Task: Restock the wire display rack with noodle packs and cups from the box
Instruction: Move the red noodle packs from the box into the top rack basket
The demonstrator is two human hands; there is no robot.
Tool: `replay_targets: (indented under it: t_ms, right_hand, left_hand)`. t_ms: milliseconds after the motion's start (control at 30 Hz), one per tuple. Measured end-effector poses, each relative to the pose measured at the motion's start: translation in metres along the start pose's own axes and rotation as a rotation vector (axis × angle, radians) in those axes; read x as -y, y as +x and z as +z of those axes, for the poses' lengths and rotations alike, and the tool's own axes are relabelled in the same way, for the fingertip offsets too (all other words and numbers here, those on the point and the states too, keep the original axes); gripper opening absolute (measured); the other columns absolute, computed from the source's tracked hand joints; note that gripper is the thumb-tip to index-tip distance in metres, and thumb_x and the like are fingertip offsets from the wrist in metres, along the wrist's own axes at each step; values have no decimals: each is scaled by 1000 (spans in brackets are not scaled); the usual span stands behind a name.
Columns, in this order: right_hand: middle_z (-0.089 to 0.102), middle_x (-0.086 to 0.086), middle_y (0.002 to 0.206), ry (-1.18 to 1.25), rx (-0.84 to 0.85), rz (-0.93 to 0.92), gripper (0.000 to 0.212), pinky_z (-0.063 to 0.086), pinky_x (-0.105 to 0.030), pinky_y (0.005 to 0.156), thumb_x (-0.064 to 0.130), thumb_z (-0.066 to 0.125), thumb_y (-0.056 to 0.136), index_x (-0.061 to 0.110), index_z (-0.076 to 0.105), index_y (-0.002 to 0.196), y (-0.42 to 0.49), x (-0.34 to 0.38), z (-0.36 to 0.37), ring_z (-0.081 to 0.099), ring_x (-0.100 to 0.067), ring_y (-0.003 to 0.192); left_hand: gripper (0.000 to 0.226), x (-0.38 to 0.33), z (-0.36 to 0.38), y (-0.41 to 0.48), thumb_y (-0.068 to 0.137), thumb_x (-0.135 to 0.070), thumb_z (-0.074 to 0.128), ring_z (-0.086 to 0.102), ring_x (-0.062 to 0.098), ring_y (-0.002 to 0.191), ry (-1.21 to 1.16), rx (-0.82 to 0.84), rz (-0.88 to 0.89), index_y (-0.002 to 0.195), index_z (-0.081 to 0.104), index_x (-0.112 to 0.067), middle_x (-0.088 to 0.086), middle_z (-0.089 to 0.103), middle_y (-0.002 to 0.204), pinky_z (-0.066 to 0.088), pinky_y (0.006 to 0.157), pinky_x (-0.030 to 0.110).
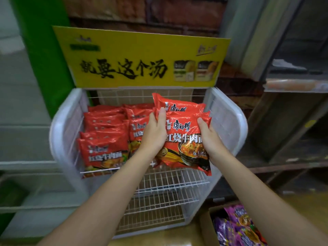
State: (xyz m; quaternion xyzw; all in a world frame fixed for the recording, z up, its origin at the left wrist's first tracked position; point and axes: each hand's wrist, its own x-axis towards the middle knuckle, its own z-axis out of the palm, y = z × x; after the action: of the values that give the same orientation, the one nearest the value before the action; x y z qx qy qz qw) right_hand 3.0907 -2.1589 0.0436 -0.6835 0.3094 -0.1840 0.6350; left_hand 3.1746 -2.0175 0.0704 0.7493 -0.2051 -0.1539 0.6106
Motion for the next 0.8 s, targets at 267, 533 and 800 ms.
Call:
replay_targets:
  t_ms: [267, 533, 800]
  right_hand:
    - [42, 5, 152, -175, 19, 104, 120, 33, -58, 112, 104, 38, 46, 47, 16, 149, 60, -23, 75, 41, -28, 139]
    - [48, -2, 141, -266, 46, -36, 66, 37, -46, 111, 60, 36, 97, 26, 20, 153, 75, -30, 108, 45, -25, 133]
    - [44, 3, 140, -355, 304, -41, 63, 39, -48, 110, 45, 45, 99, 32, 13, 151, 97, -70, 79, 44, -22, 131]
  left_hand:
    - [121, 54, -89, 47, 57, -48, 87, 50, 16, 124, 218, 320, -58, 150, 14, -24, -3, 46, 142, 40, 107, 34]
    - [133, 90, -80, 79, 60, -42, 88, 45, 24, 133, 415, 121, -62, 154, -2, -17, 6, 41, 149, 39, 110, 42]
    - [136, 87, -56, 87, 65, -47, 85, 23, 26, 146, 775, 23, 40, 152, -17, -25, 10, 16, 159, 32, 115, 44]
